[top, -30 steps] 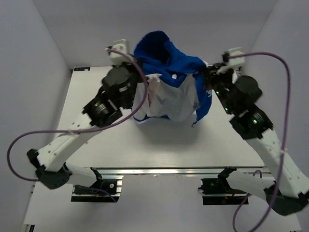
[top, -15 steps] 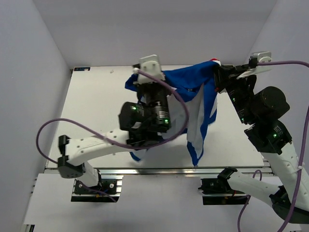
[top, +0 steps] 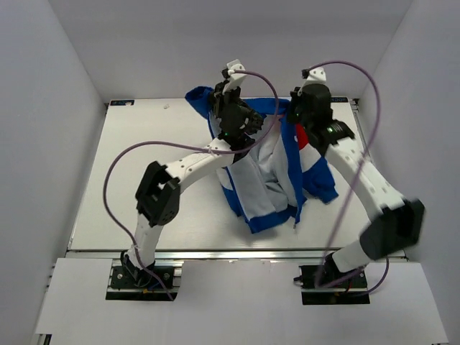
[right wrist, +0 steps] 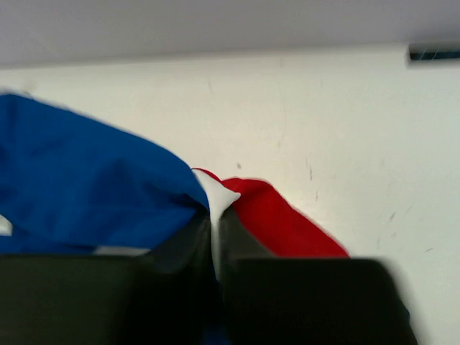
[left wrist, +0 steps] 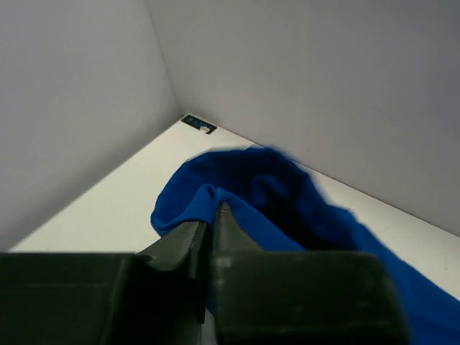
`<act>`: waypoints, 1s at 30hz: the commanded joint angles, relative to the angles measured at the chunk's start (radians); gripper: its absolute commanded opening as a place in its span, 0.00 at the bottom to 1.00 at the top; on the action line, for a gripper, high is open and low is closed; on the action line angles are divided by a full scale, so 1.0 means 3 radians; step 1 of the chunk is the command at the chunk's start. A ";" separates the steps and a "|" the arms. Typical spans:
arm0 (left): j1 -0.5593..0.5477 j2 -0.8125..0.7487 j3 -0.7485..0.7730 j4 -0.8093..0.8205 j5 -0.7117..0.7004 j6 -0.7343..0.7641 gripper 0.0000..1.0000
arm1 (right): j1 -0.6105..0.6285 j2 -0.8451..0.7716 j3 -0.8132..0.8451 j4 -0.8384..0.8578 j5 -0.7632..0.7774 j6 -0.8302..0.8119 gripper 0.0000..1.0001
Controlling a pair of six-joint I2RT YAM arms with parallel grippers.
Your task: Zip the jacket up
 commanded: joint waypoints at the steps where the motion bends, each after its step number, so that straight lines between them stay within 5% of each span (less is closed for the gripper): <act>1: 0.0230 0.0426 0.0284 -0.0146 0.0001 -0.0124 0.22 | -0.0283 0.0624 0.0311 0.0006 -0.0850 0.0151 0.21; 2: 0.0317 0.0407 0.0229 -0.0766 0.0154 -0.0814 0.54 | -0.0354 0.1096 0.0606 -0.0152 -0.1145 0.0145 0.58; 3: 0.0318 0.0407 0.0229 -0.1268 0.0156 -0.1256 0.55 | -0.0355 0.1101 0.0761 -0.0254 -0.1274 0.0145 0.76; 4: 0.0394 0.0402 0.0431 -0.1921 0.0429 -0.1757 0.97 | -0.0390 0.1354 0.0914 -0.0346 -0.1362 0.0115 0.89; 5: 0.0445 0.0382 0.0539 -0.3153 0.0710 -0.2714 0.98 | -0.0411 0.1458 0.1148 -0.0423 -0.1459 0.0099 0.89; 8: 0.0793 0.0224 0.0653 -0.4215 0.2035 -0.3707 0.98 | -0.0441 0.1597 0.1243 -0.0547 -0.1526 0.0043 0.89; 17: 0.1386 -0.0088 0.0669 -0.5163 0.4141 -0.4333 0.98 | -0.0452 0.0857 0.0574 -0.0557 -0.1501 0.0012 0.89; 18: 0.1478 -0.0241 0.0415 -0.5185 0.4837 -0.4390 0.98 | -0.0452 0.0749 0.0436 -0.0522 -0.1475 0.0017 0.89; 21: 0.1719 -0.0710 -0.0538 -0.4961 0.5955 -0.4502 0.98 | -0.0452 0.0314 -0.0126 -0.0501 -0.1322 0.0018 0.89; 28: 0.1709 -0.1469 -0.2545 -0.3833 0.6771 -0.5283 0.98 | -0.0472 -0.0142 -0.0955 -0.0629 -0.0984 0.0135 0.89; 30: 0.1673 -0.1434 -0.2655 -0.3697 0.6930 -0.5351 0.98 | -0.0482 -0.0076 -0.1073 -0.0649 -0.1025 0.0211 0.89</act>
